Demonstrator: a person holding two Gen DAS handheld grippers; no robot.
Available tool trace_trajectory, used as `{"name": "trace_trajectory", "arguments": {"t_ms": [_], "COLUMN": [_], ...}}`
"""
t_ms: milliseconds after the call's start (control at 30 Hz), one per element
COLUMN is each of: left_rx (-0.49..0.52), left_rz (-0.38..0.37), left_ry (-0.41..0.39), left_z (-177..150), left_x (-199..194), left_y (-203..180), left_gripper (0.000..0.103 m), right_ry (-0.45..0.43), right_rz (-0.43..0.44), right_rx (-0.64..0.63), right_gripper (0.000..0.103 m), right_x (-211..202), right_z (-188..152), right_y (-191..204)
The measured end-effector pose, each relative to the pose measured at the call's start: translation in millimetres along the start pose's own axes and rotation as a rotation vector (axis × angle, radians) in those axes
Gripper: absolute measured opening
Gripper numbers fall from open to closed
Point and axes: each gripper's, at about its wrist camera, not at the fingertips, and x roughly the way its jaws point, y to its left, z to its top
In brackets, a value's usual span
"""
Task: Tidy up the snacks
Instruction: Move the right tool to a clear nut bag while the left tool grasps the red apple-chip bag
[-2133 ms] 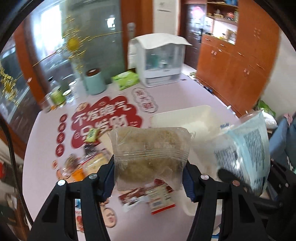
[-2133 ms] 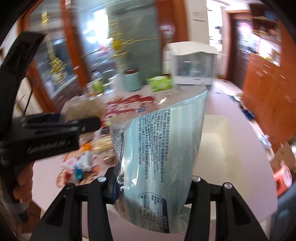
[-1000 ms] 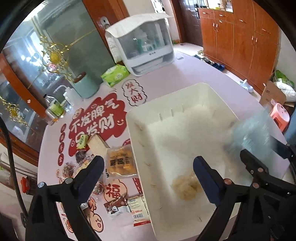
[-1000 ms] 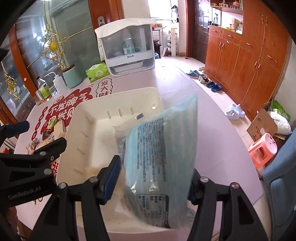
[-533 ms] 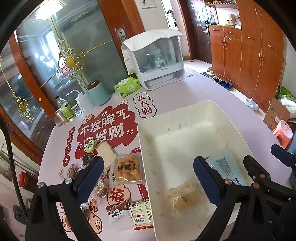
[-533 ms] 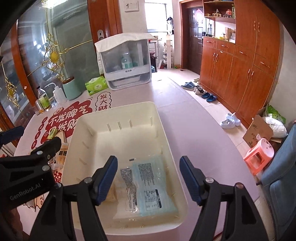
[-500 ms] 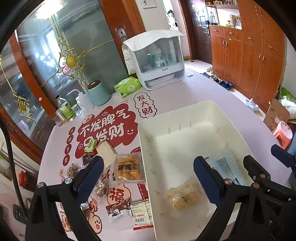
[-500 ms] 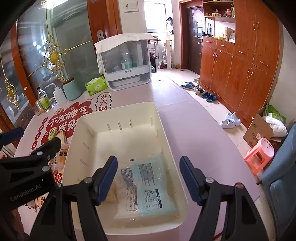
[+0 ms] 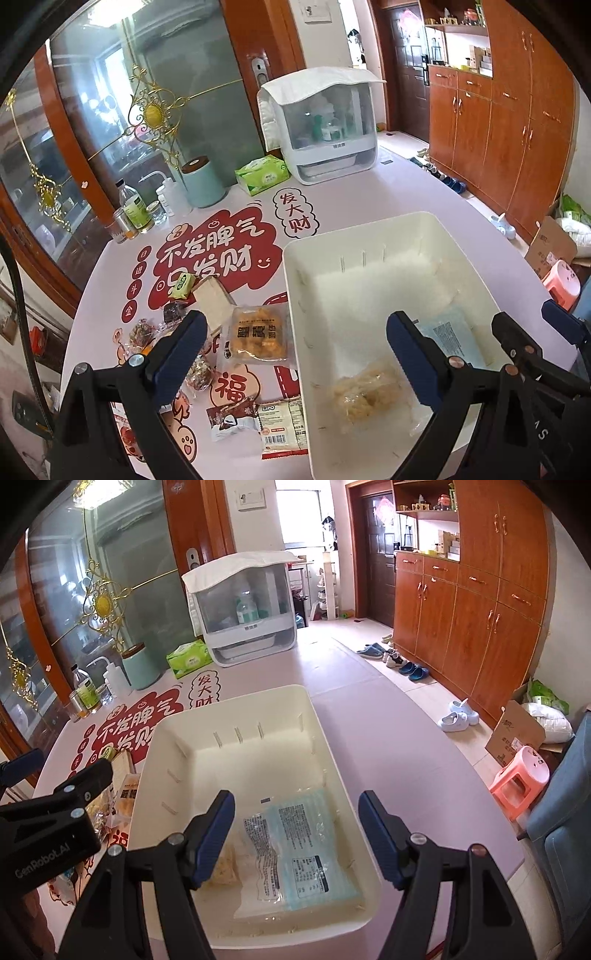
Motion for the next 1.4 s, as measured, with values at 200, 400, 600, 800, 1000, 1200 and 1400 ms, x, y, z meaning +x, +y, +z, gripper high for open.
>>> {"name": "trace_trajectory", "arguments": {"t_ms": [200,400,600,800,1000,1200,1400], "left_rx": [-0.037,-0.046,-0.040,-0.064,-0.121,-0.121,-0.151], "left_rz": [0.000,-0.009,-0.086,-0.109,-0.056,0.014,-0.028], "left_ry": [0.001,0.028,0.105,0.164,0.190,0.217,0.287], "left_z": [-3,-11,-17,-38,-66,-97,-128], "left_x": [3,7,8,5,-3,-2,17], "left_y": [14,26,48,97,188,264,310], "left_gripper": [0.098,0.098,0.098,0.098,0.098,0.098,0.098], "right_ry": [-0.021,-0.064,-0.036,-0.031,0.005,0.096,0.170], "right_rz": [0.012,0.019,0.083,0.184,0.253,0.299,0.316], "right_rx": [0.004,0.019,0.016,-0.042,-0.127,-0.138,-0.129], "right_gripper": [0.070,0.070,0.070,0.070,0.071,0.071,0.071], "right_x": [0,-2,1,-10,-18,-9,6], "right_z": [0,1,2,2,-6,-20,-37], "right_y": [6,13,29,59,113,173,217]}}
